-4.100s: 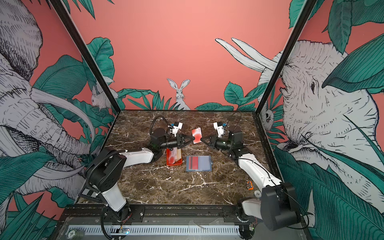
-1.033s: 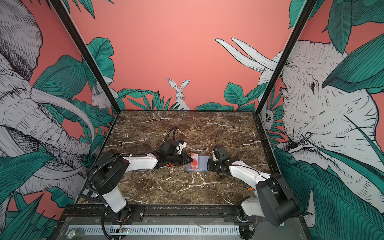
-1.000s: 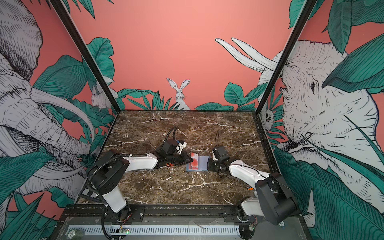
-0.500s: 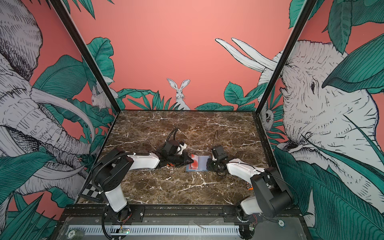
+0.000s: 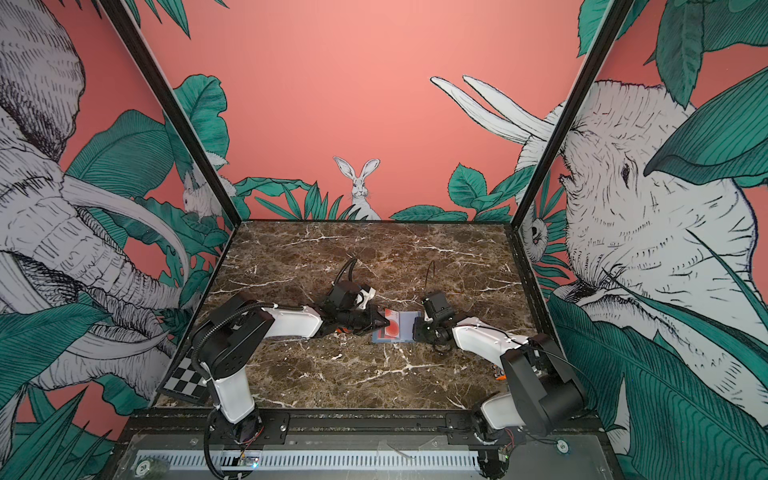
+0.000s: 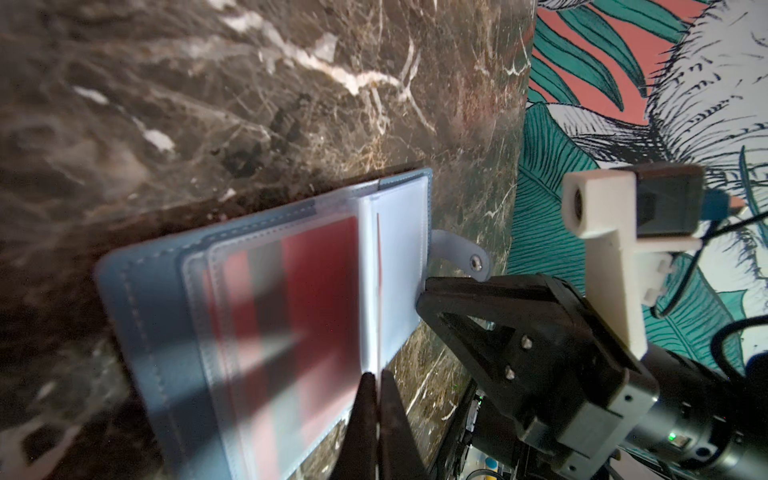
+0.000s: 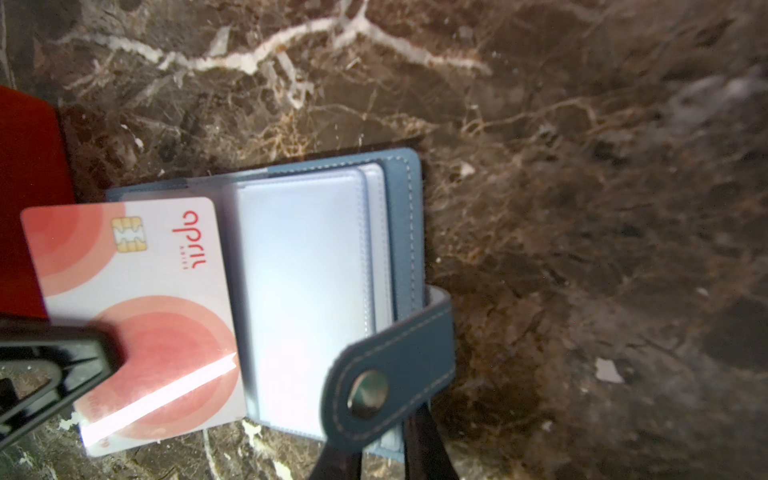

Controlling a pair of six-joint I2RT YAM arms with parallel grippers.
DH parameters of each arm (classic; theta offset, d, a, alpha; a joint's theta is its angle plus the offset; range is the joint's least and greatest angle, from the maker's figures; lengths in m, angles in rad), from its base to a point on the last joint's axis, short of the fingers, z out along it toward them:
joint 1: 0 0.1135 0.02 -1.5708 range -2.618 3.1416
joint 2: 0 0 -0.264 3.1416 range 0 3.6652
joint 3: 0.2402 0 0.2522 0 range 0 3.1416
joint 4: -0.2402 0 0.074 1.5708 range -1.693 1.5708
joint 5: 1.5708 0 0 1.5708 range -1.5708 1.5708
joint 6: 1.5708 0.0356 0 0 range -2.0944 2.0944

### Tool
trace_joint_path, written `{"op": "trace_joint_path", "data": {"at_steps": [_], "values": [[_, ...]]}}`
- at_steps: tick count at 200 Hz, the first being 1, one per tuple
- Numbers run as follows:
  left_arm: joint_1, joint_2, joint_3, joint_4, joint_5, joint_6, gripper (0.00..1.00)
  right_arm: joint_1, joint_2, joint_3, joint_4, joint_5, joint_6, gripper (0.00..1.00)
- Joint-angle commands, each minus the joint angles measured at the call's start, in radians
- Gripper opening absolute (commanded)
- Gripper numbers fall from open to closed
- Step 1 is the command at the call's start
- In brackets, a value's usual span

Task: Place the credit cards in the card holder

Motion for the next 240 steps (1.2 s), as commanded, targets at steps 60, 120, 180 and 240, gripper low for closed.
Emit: {"op": "trace_joint_path", "data": {"at_steps": [60, 120, 180, 240], "values": [[-0.018, 0.021, 0.039, -0.049, -0.004, 0.01, 0.0, 0.009, 0.018, 0.009, -0.024, 0.033, -0.003, 0.19], [-0.025, -0.007, 0.062, -0.177, -0.06, 0.06, 0.0, 0.011, 0.022, 0.011, -0.022, 0.033, -0.004, 0.19], [-0.026, -0.015, 0.064, -0.203, -0.094, 0.048, 0.0, 0.013, 0.024, 0.009, -0.019, 0.036, -0.002, 0.19], [-0.027, 0.01, 0.066, -0.138, -0.079, 0.003, 0.0, 0.013, 0.03, 0.006, -0.014, 0.033, -0.002, 0.18]]}}
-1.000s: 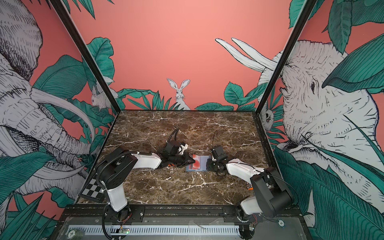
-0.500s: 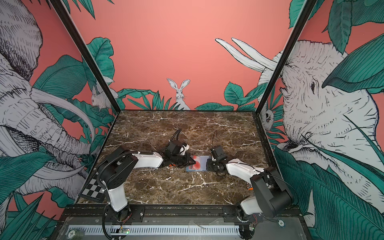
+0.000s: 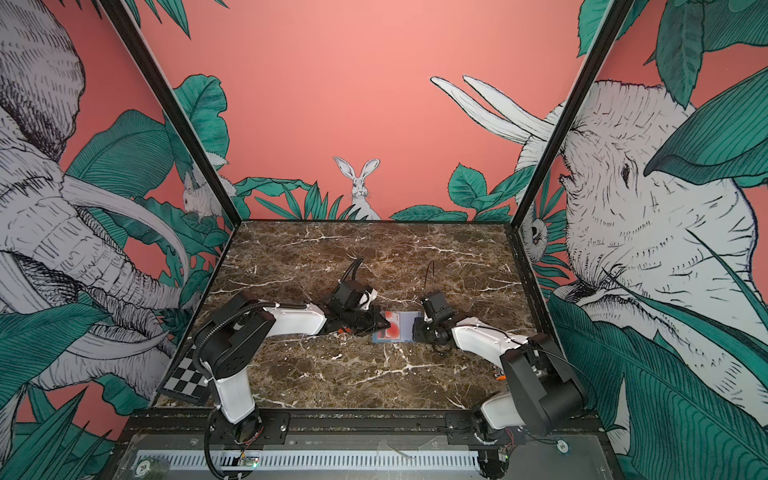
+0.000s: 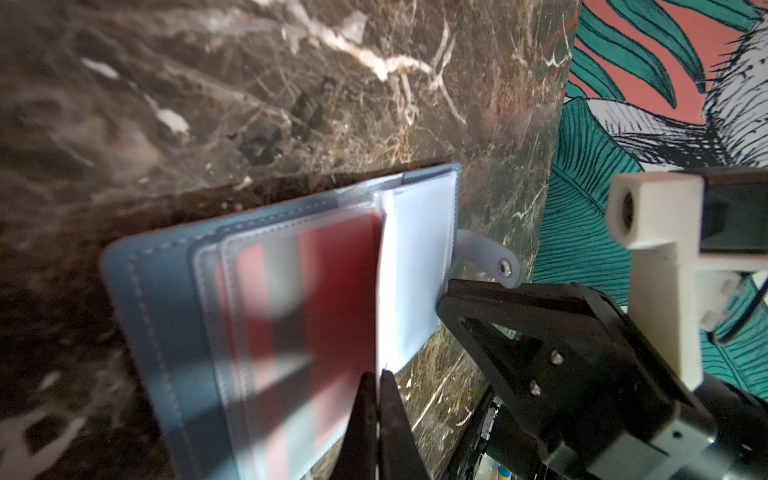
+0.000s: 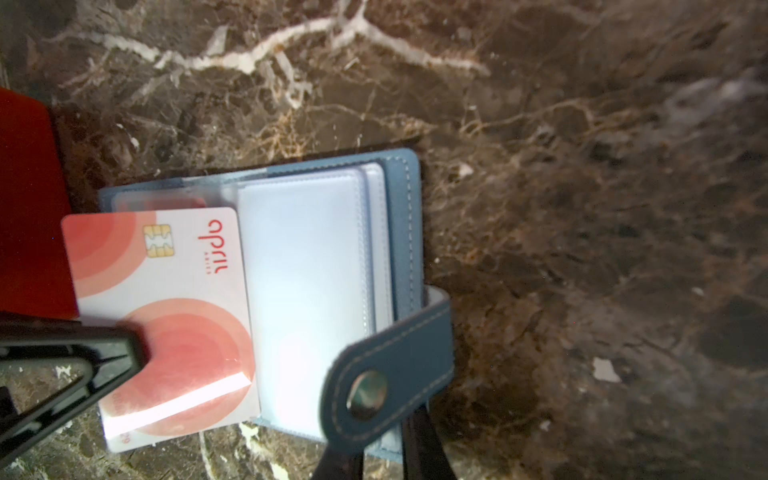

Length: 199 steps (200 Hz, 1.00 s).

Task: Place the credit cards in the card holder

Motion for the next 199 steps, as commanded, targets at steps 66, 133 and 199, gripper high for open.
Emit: {"op": "trace_joint_path", "data": {"at_steps": [66, 133, 199], "values": [[-0.008, 0.018, 0.036, -0.03, 0.0, 0.003, 0.0, 0.009, 0.031, 0.005, -0.006, 0.018, 0.0, 0.18], [-0.014, 0.034, 0.046, -0.031, 0.015, -0.001, 0.0, 0.009, 0.035, 0.01, -0.006, 0.017, -0.002, 0.18], [-0.016, 0.052, 0.046, 0.006, 0.05, -0.032, 0.0, 0.009, 0.036, 0.013, -0.008, 0.015, -0.002, 0.18]]}}
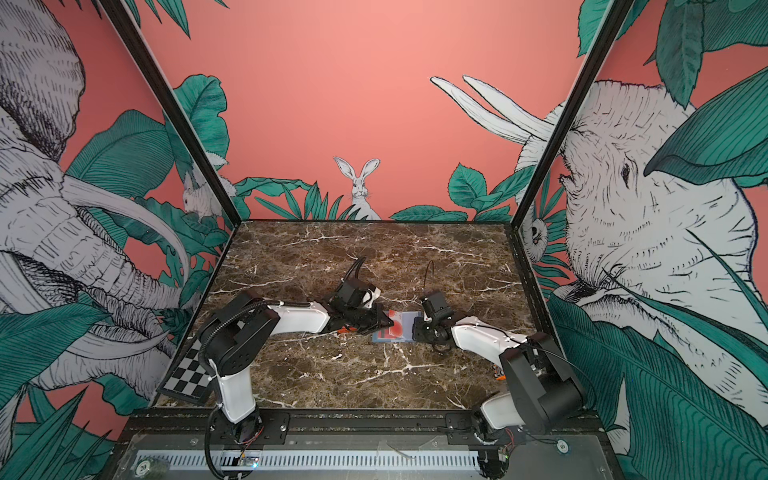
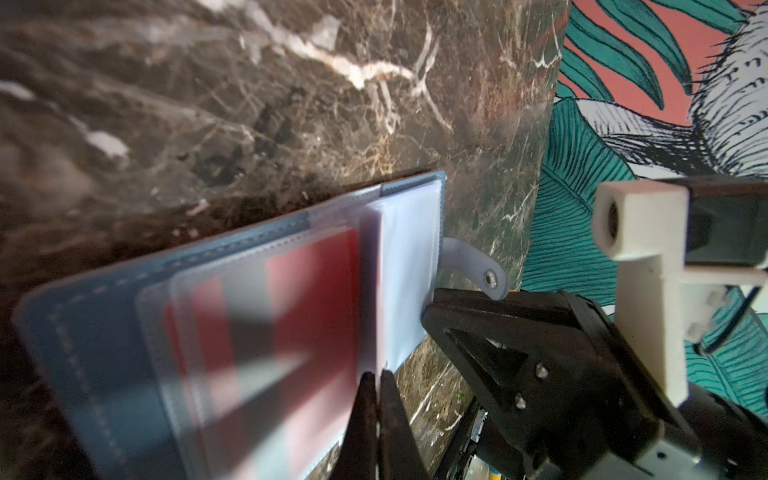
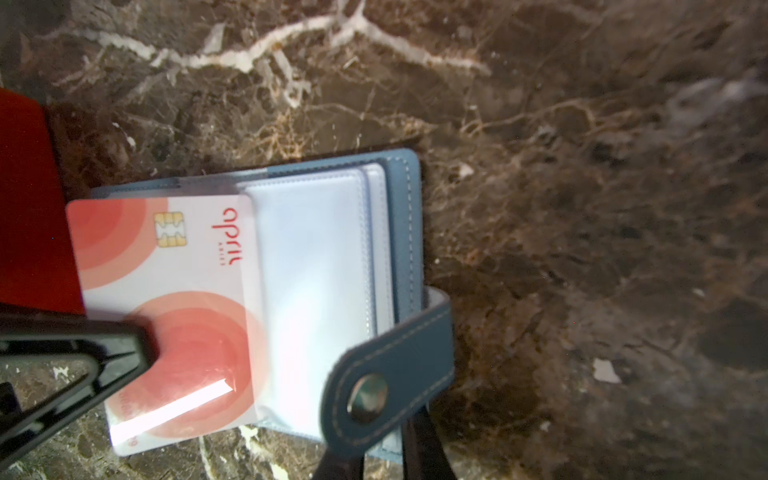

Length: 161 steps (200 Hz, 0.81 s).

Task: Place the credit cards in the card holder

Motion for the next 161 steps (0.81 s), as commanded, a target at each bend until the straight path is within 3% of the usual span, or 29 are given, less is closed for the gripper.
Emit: {"op": "trace_joint_path", "data": {"at_steps": [1, 25, 96, 161], "values": [[-0.009, 0.019, 0.008, -0.005, 0.015, -0.014, 0.0, 0.008, 0.028, 0.004, 0.0, 0.015, -0.002, 0.18], [-0.011, 0.027, 0.018, -0.017, 0.019, -0.009, 0.0, 0.007, 0.033, 0.01, -0.005, 0.013, -0.006, 0.18], [-0.015, 0.05, 0.11, -0.201, -0.015, 0.082, 0.14, 0.007, 0.046, 0.021, -0.018, 0.019, -0.007, 0.18], [-0.014, 0.004, 0.182, -0.448, -0.127, 0.215, 0.23, 0.008, 0.043, 0.014, -0.023, 0.028, -0.004, 0.17]]}}
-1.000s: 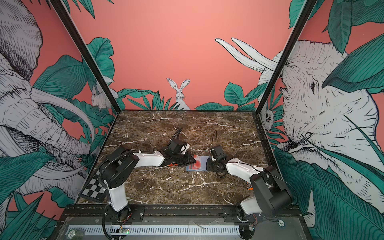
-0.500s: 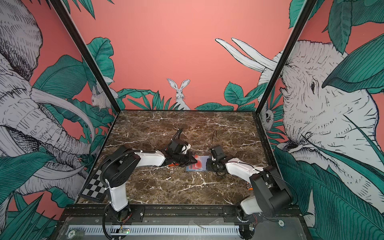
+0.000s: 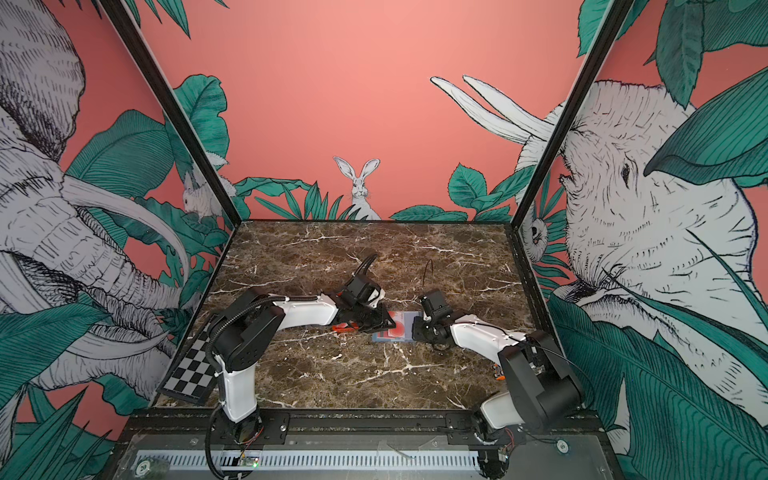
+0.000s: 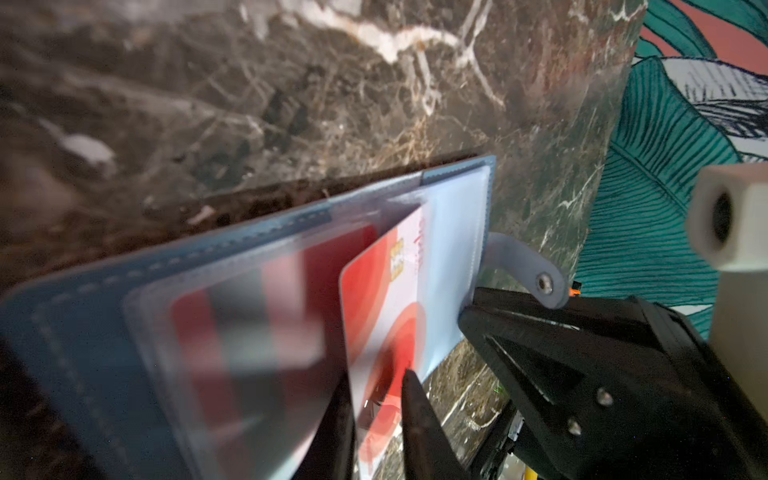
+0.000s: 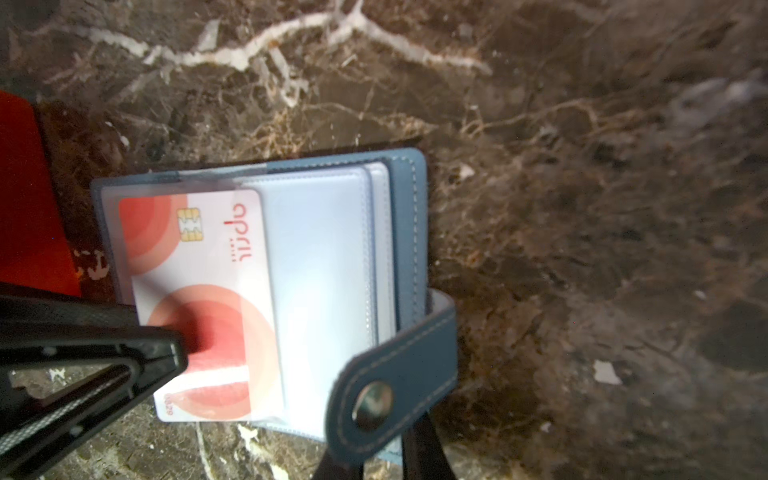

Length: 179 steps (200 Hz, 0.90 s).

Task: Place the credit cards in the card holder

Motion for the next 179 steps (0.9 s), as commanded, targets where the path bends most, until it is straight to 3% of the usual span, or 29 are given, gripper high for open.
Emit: {"op": "trace_joint_path", "data": {"at_steps": [1, 68, 110, 179], "values": [[-0.004, -0.048, 0.021, -0.149, -0.074, 0.073, 0.23, 0.007, 0.029, -0.005, -0.002, 0.025, -0.003, 0.17], [-0.013, -0.039, 0.033, -0.154, -0.075, 0.074, 0.25, 0.007, 0.032, -0.005, -0.001, 0.02, -0.005, 0.17], [-0.022, -0.02, 0.063, -0.155, -0.074, 0.085, 0.18, 0.007, 0.033, -0.011, 0.007, 0.016, -0.001, 0.17], [-0.024, 0.014, 0.095, -0.17, -0.073, 0.092, 0.17, 0.007, 0.037, -0.008, 0.007, 0.015, -0.004, 0.16]]}}
